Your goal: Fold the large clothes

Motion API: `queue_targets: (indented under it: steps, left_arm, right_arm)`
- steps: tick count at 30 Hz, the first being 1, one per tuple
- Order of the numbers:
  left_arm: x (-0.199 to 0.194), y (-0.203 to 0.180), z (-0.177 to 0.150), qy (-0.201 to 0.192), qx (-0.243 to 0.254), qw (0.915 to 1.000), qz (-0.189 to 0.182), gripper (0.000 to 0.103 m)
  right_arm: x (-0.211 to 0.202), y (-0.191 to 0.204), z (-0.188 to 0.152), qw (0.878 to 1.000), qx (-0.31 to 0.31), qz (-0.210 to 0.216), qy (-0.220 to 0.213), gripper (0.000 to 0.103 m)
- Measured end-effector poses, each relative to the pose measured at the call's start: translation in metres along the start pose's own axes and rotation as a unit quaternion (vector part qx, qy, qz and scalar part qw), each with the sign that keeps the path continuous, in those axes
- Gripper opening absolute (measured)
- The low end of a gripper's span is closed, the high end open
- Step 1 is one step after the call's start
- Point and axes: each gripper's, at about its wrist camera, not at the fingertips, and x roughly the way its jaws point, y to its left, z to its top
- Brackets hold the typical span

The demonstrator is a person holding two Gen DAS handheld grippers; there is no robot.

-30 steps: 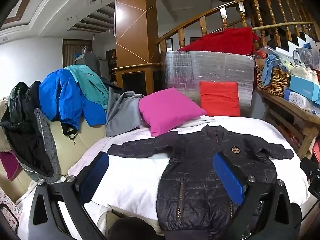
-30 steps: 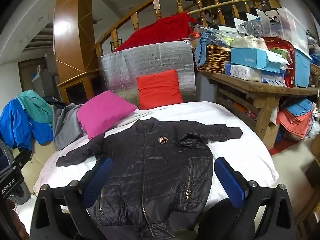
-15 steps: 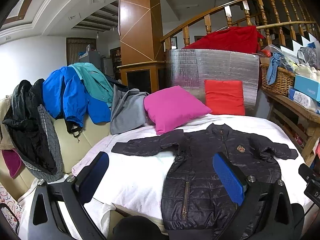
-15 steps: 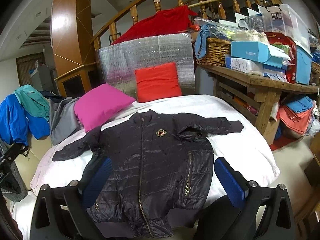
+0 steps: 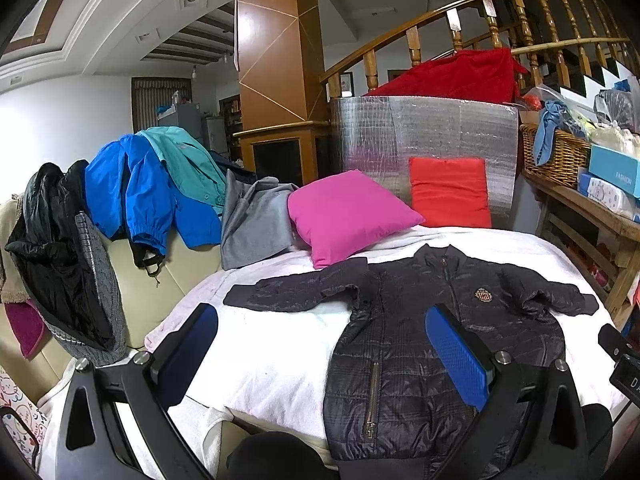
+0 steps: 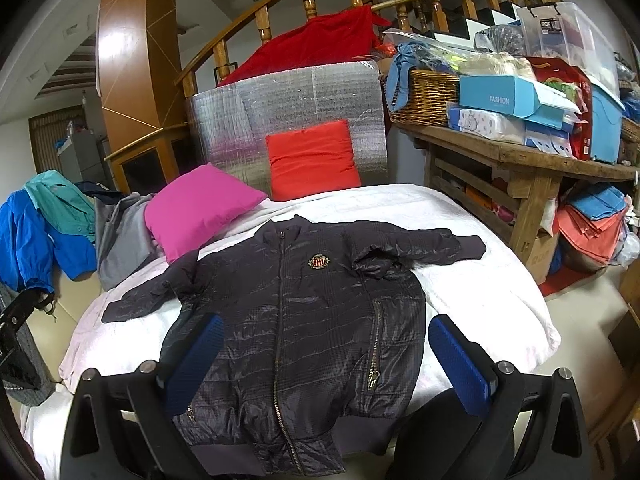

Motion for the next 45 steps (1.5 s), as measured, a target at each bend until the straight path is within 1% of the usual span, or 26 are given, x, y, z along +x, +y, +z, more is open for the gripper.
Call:
queue_targets:
  steps: [20,36,45]
  left_arm:
    - [0.017,-0.011,-0.011,0.03,0.01,0.9995,-0.006,0.103]
    - [0.025,-0.014,-0.017,0.037,0.01,0.9992,-0.01,0.103]
    - [0.04,-0.016,-0.024,0.051,0.007,0.9985,-0.015,0.103]
  right_arm:
    - [0.015,0.0,-0.006,1.0,0.0,0.0,0.02,0.103]
    - [0.021,-0.001,-0.011,1.0,-0.001,0.0,0.031,0.103]
    - [0.035,0.0,-0.016,0.999,-0.006,-0.005,0.047,0.103]
